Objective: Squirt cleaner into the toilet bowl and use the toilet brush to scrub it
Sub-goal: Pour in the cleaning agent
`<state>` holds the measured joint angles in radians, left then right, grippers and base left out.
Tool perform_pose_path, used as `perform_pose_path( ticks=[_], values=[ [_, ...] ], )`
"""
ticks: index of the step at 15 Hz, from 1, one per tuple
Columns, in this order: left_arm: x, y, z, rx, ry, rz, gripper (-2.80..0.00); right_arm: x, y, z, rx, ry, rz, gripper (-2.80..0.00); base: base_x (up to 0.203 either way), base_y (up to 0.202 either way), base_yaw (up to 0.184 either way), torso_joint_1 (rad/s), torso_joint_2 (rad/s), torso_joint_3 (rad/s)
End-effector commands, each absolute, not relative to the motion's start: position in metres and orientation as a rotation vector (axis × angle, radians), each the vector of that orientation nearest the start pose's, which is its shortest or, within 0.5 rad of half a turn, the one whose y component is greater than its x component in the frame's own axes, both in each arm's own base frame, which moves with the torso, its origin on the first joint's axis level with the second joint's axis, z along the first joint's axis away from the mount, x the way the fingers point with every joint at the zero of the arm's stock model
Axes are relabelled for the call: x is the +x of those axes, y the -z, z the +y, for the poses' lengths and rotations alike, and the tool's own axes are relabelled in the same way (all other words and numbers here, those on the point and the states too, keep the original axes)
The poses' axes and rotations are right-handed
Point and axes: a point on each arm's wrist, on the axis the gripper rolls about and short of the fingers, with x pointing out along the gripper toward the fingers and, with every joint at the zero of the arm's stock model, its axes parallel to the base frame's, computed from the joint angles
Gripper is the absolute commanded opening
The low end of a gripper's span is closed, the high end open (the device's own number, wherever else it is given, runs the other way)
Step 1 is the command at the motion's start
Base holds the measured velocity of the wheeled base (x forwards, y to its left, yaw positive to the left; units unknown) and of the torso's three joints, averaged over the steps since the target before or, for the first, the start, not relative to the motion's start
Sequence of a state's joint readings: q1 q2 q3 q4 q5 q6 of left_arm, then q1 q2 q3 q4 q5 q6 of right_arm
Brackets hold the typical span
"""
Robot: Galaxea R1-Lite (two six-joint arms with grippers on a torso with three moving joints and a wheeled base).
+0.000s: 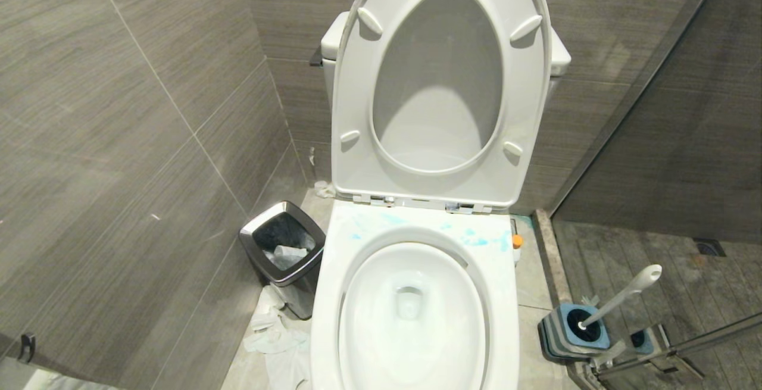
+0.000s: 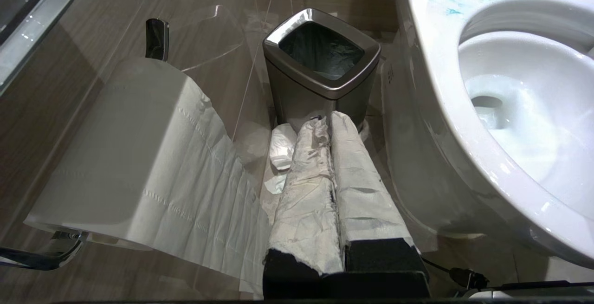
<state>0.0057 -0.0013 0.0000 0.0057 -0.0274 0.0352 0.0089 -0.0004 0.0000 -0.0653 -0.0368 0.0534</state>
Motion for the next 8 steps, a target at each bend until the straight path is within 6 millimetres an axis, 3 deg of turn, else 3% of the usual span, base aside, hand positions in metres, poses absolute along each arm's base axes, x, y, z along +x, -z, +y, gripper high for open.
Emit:
perform_pose_path(
  ticks=[1, 8],
  values=[
    [-0.0227, -0.0744, -0.0008, 0.037, 0.022, 0.007, -2.8, -0.0211, -0.0755, -0.001, 0.055, 0.026, -0.043, -2.8, 0.0, 0.0, 0.0, 0.0, 0.0, 0.0],
    [-0.0227, -0.0744, -0.0008, 0.035, 0.022, 0.007, -2.8, -0.0211, -0.0754, -0.001, 0.055, 0.025, -0.042, -2.8, 0.0, 0.0, 0.0, 0.0, 0.0, 0.0]
  ],
)
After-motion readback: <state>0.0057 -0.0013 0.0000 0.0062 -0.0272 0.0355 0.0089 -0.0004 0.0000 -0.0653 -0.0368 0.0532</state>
